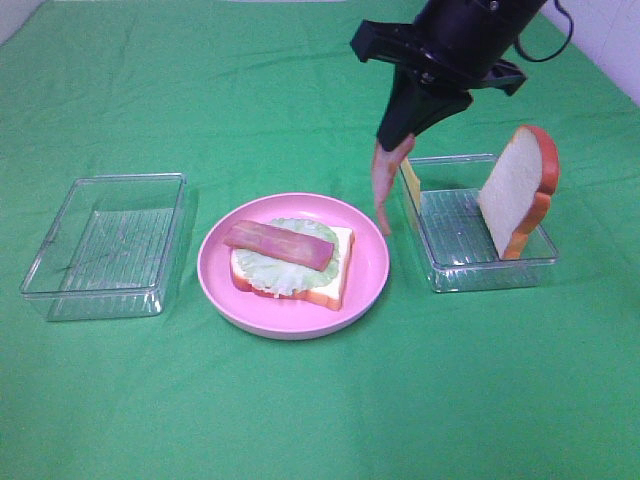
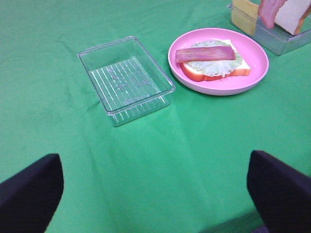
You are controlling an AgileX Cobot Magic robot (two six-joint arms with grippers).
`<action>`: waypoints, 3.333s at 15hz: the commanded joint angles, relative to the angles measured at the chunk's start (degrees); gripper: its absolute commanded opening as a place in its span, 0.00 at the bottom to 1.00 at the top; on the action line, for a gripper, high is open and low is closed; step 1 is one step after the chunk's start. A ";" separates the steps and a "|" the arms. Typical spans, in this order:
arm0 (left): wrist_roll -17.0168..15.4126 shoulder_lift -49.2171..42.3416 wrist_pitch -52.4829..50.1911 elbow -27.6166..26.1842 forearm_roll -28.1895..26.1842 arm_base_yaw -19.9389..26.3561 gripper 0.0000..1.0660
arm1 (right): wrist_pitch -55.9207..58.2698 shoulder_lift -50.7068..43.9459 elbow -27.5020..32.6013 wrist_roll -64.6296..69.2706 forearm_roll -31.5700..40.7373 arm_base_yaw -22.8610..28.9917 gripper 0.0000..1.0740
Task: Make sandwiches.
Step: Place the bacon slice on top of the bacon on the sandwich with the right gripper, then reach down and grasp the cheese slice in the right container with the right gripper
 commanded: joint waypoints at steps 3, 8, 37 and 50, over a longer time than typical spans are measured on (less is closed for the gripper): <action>0.29 -0.97 -0.52 0.11 0.00 0.00 0.91 | -3.67 2.35 -0.34 -9.51 16.21 4.93 0.00; 0.29 -0.97 -0.52 0.11 0.00 0.00 0.91 | -14.55 10.77 -0.34 -9.51 22.63 8.25 0.00; 0.34 -0.97 -0.52 0.11 0.00 0.00 0.91 | -15.41 4.58 -0.69 16.27 -26.30 0.74 0.59; 0.34 -0.97 -0.52 0.11 0.00 0.00 0.91 | -15.76 20.57 -10.14 16.56 -28.36 0.74 0.47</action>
